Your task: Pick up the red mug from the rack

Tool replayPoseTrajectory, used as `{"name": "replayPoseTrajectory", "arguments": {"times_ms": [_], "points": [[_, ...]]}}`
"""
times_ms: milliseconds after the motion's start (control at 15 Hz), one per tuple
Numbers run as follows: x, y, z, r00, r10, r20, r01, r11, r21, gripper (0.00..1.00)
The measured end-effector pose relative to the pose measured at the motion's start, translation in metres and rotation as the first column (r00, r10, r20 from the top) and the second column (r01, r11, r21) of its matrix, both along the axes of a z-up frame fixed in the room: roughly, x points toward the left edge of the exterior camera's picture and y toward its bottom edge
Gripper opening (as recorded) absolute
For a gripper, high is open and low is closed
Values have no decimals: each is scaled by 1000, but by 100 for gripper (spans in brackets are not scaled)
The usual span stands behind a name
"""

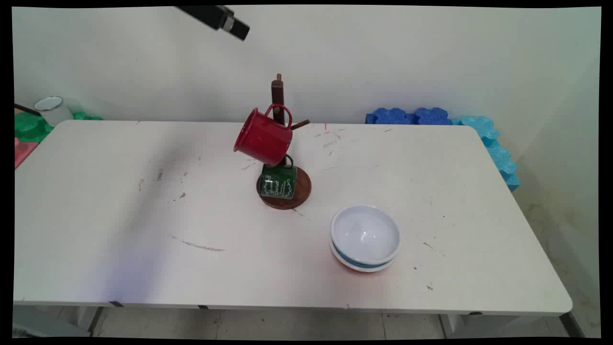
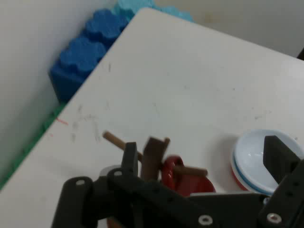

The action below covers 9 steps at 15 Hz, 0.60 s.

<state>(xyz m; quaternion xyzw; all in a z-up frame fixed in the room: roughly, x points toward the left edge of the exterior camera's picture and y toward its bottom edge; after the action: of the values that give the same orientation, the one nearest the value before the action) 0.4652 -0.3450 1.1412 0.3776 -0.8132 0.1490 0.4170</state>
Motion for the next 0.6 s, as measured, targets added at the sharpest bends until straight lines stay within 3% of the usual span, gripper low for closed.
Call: {"name": "replayPoseTrajectory", "arguments": {"times_ms": [600], "points": [[18,41,-51,1000,16,17,-18,993,115,100]]}}
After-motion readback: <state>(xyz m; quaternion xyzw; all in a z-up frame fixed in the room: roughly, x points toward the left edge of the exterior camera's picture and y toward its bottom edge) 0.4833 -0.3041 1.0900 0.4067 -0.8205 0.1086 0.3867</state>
